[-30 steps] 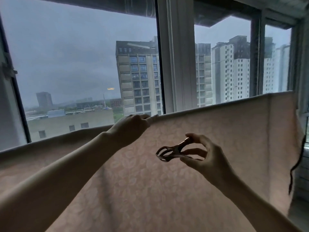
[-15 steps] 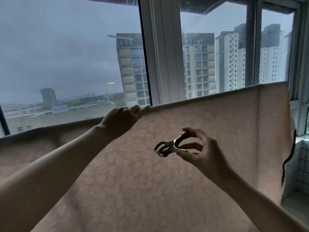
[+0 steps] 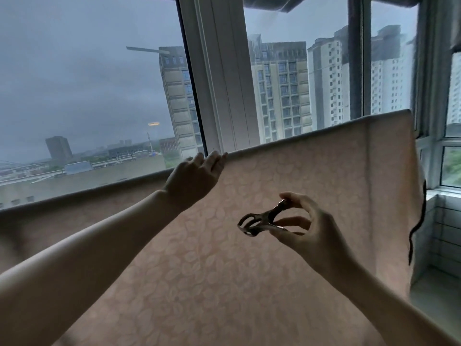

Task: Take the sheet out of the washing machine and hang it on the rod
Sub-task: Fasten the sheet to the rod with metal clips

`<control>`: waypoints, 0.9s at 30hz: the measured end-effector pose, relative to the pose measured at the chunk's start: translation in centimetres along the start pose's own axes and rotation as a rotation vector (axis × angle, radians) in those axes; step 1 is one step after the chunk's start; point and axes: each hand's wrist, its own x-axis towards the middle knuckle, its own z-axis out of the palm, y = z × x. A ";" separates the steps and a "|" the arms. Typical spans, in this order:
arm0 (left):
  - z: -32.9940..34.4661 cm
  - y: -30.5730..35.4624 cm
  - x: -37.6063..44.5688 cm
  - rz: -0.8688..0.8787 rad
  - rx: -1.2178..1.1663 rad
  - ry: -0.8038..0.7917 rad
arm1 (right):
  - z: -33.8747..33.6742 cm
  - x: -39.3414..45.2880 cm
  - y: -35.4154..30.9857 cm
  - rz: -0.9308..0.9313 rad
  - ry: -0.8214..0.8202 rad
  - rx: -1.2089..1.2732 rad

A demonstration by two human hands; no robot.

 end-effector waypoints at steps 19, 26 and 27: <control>4.1 5.3 9.6 -0.016 0.004 0.079 | -3.9 5.8 4.6 0.069 0.148 -0.110; 5.3 7.4 12.9 -0.054 0.041 0.083 | -7.7 6.9 7.3 0.087 0.152 -0.133; 5.3 7.5 13.5 -0.067 0.044 0.061 | -8.5 7.1 7.5 0.085 0.139 -0.139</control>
